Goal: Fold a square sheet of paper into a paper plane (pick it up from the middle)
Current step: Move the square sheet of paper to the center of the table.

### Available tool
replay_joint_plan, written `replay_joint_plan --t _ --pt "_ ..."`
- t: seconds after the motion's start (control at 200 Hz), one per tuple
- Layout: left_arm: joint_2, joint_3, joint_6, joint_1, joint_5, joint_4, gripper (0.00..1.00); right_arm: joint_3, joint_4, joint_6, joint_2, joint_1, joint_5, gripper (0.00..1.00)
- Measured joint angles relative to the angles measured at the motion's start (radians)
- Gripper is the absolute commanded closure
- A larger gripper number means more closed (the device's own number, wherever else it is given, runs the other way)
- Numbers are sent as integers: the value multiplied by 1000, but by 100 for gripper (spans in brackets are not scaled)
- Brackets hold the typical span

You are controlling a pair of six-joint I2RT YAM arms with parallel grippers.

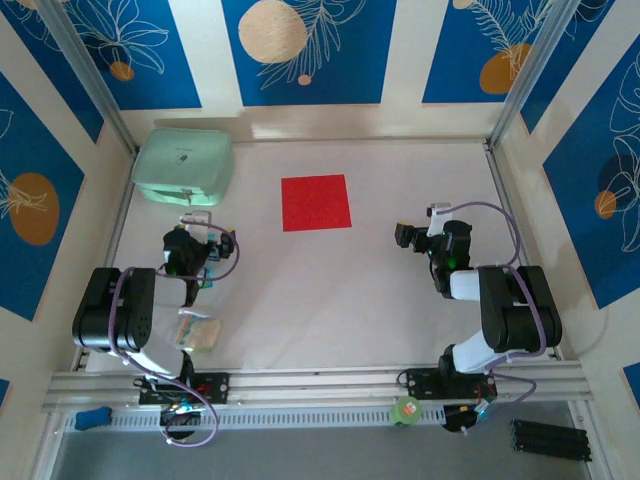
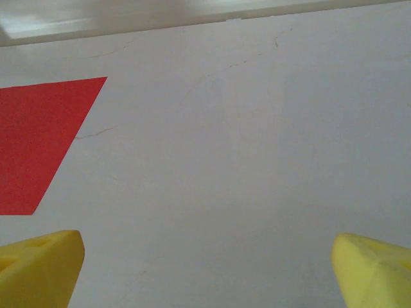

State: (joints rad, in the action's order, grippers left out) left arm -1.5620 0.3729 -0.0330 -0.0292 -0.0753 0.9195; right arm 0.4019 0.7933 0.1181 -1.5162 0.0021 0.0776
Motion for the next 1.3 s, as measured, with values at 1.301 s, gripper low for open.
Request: replay_joint_plan --t 1.301 --pt "0 -8 2 0 25 22 1 0 0 -2 0 -2 0 1"
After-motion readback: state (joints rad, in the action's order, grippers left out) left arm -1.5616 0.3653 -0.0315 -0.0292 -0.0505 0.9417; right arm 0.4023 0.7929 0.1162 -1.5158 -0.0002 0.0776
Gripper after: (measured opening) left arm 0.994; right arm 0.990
